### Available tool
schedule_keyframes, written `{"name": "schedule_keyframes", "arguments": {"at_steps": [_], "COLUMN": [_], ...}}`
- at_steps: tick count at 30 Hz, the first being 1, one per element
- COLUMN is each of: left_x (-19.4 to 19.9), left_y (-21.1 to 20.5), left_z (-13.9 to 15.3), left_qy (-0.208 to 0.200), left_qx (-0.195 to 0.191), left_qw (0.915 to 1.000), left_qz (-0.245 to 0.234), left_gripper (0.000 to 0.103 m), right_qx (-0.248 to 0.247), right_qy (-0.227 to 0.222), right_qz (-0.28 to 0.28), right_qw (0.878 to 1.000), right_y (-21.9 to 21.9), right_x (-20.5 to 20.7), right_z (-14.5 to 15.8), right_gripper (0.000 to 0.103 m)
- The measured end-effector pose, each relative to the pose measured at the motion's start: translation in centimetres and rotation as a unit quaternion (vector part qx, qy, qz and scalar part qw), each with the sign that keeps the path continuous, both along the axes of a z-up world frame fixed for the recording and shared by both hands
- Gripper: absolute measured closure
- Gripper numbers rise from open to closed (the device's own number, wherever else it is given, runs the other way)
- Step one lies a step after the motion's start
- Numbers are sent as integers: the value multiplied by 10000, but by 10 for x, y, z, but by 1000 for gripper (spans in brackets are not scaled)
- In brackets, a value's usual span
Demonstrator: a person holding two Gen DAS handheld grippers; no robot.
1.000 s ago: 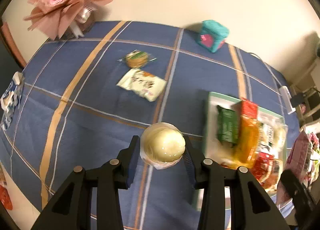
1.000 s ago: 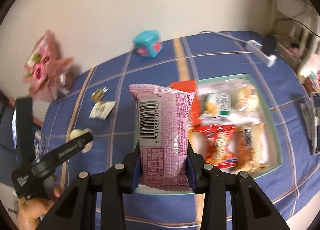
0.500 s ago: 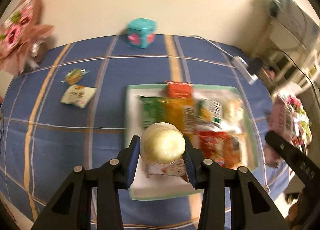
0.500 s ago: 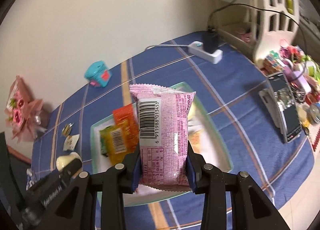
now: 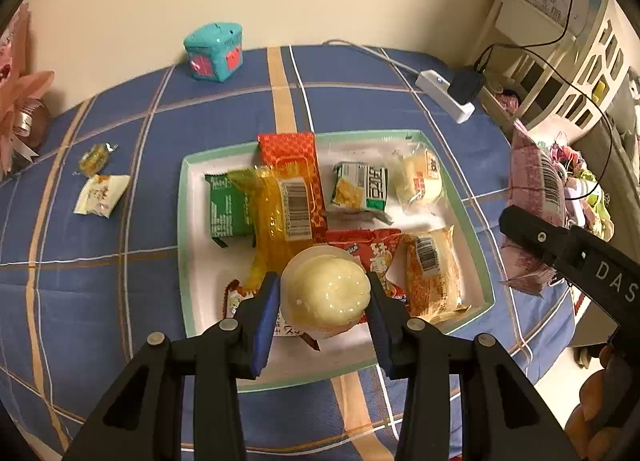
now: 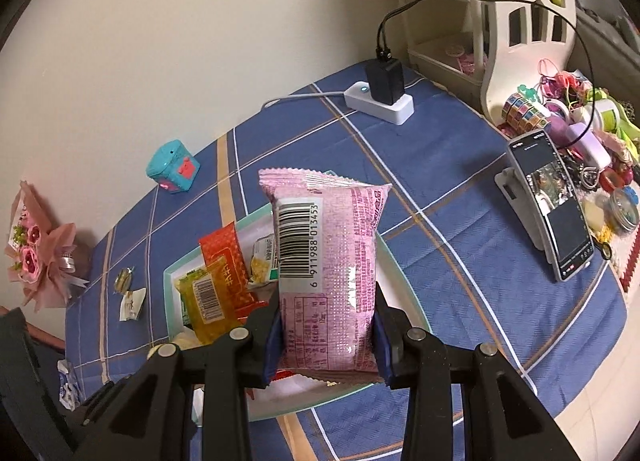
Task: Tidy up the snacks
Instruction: 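Lift and carry the pink pack and cream bun over the white tray, then open both tools to drop the pink pack and bun into the tray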
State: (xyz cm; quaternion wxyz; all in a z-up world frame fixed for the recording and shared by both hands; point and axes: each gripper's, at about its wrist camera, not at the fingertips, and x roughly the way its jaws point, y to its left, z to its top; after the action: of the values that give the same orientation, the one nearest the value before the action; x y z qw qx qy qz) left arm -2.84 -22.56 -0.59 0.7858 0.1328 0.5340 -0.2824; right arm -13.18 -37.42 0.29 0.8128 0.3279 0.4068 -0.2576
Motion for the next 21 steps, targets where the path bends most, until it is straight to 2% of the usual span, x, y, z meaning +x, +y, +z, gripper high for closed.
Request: {"name": "schedule_keyframes", "arguments": {"at_steps": [10, 18, 21], "left_x": [11, 14, 13], "left_y": [3, 6, 7], "left_z": [-28, -30, -25], "left_qy": [311, 390, 382], "left_qx": [157, 177, 142], "left_qw": [9993, 9990, 9991], "left_qz": [108, 128, 115], "left_gripper": [60, 59, 52], "right_qx": [298, 175, 83], "right_qy": [555, 607, 611], "right_qz": [369, 502, 551], "right_qw": [9973, 9967, 9966], "right_y": [11, 19, 22], "right_x": [29, 38, 39], "right_z": [-45, -41, -35], "right_gripper": [63, 61, 60]}}
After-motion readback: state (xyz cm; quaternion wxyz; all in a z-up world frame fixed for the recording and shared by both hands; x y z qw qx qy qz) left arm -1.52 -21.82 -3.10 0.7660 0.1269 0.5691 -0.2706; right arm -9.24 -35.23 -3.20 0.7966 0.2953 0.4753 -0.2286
